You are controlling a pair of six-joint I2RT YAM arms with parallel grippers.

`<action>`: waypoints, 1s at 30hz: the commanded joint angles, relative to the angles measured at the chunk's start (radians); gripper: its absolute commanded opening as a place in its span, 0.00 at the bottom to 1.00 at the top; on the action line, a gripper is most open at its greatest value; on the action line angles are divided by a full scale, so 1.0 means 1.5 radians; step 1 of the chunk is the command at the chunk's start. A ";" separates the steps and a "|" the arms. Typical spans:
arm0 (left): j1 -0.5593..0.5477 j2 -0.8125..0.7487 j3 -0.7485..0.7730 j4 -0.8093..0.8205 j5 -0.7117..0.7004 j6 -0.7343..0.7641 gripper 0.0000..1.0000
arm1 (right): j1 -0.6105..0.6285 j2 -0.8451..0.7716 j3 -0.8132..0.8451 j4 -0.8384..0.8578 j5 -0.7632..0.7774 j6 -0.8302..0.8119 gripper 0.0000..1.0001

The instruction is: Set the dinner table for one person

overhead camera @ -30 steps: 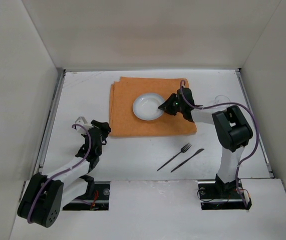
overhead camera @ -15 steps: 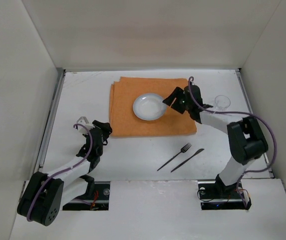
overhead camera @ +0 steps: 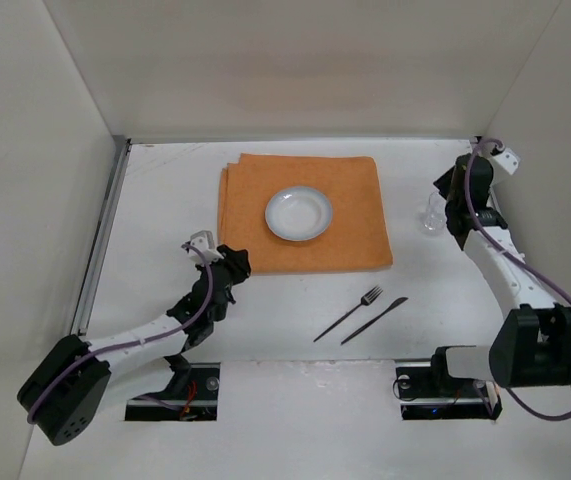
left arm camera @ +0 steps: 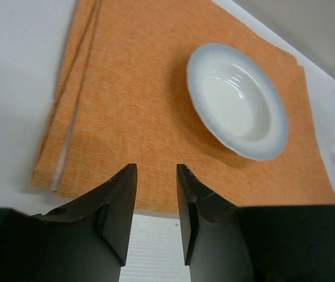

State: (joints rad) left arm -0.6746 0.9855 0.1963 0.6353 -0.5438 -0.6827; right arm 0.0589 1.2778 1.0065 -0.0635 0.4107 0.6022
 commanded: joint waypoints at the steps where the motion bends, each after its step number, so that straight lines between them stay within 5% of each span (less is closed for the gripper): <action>1: -0.045 0.018 0.024 0.082 -0.083 0.087 0.31 | -0.045 0.040 -0.001 -0.045 0.111 -0.020 0.49; 15: -0.057 0.067 0.032 0.103 -0.071 0.082 0.39 | -0.121 0.205 0.003 -0.024 -0.026 0.002 0.47; 18: -0.058 0.064 0.031 0.104 -0.070 0.082 0.40 | -0.131 0.236 0.010 -0.019 -0.051 0.014 0.40; 23: -0.052 0.064 0.030 0.104 -0.071 0.082 0.40 | -0.139 0.213 -0.006 -0.001 -0.050 0.042 0.11; 30: -0.054 0.085 0.039 0.105 -0.069 0.082 0.40 | -0.044 0.129 0.060 -0.015 -0.018 -0.016 0.10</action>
State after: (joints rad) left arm -0.7563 1.1122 0.2142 0.7372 -0.6296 -0.5728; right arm -0.0978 1.5219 0.9886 -0.1360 0.3729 0.6231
